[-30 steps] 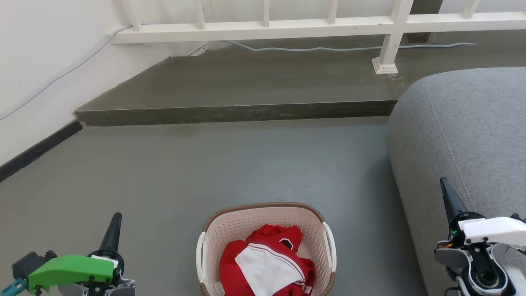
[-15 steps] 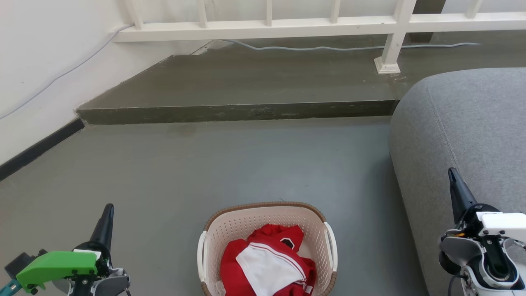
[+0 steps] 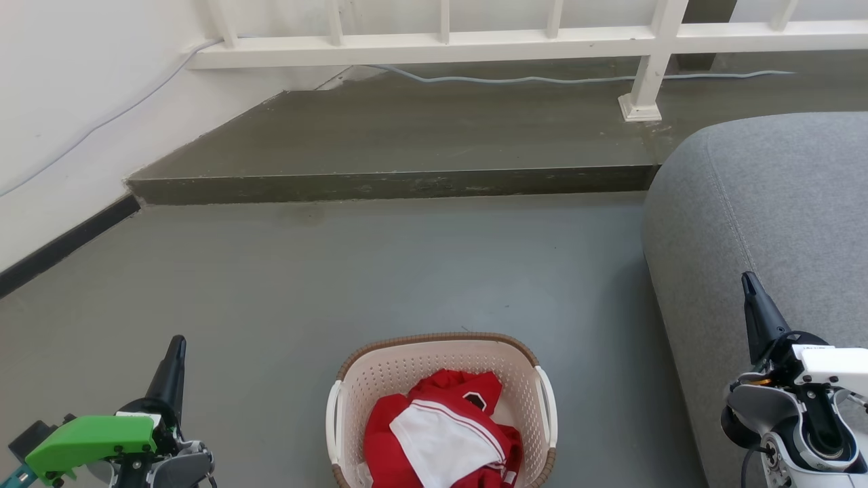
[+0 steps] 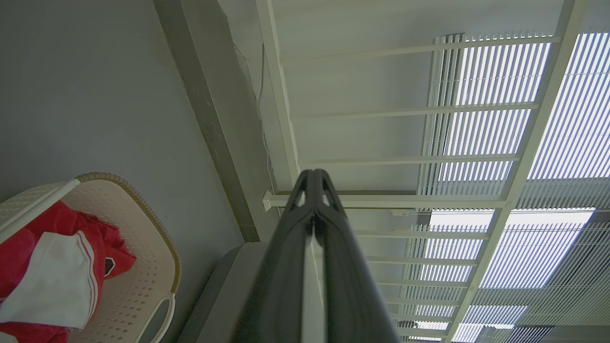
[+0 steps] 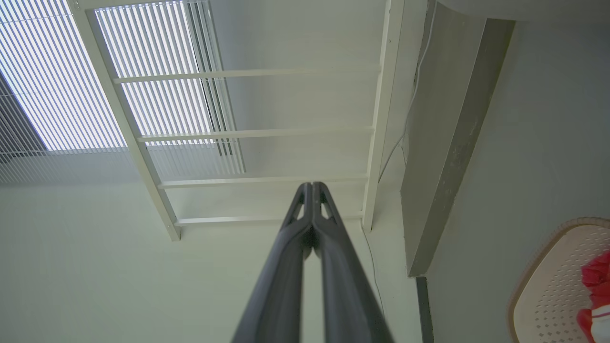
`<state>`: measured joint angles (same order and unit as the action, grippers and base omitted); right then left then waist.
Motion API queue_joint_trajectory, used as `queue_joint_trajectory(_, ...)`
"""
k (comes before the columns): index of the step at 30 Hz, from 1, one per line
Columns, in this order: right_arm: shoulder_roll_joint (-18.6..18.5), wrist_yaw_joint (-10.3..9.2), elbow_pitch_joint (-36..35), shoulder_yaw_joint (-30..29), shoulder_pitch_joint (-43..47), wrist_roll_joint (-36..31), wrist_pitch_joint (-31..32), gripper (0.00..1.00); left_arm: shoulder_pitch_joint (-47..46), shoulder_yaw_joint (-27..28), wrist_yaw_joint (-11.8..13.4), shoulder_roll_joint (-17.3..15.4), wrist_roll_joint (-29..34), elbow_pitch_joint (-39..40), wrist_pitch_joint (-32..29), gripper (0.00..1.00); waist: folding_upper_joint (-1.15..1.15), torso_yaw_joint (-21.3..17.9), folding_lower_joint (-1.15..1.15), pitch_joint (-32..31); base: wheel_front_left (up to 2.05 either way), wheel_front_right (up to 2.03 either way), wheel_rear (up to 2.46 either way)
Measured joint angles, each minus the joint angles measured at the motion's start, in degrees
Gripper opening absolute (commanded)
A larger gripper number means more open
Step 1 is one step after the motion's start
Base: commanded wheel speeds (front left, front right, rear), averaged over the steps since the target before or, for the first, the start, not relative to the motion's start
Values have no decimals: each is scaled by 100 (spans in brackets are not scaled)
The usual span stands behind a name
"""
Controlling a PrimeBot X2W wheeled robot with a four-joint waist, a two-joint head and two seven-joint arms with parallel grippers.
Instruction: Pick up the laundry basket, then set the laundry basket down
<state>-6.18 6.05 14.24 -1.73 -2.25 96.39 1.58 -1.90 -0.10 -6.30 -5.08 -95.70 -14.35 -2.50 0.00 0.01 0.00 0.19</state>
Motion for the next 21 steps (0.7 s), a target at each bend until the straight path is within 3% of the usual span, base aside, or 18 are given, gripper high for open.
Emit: queue_joint_trajectory(21,22,47,70,-8,-48,-1,7,0,-58,5,-33,2,-1,-43,-8,0,0,-1,0,-3,0,0,0)
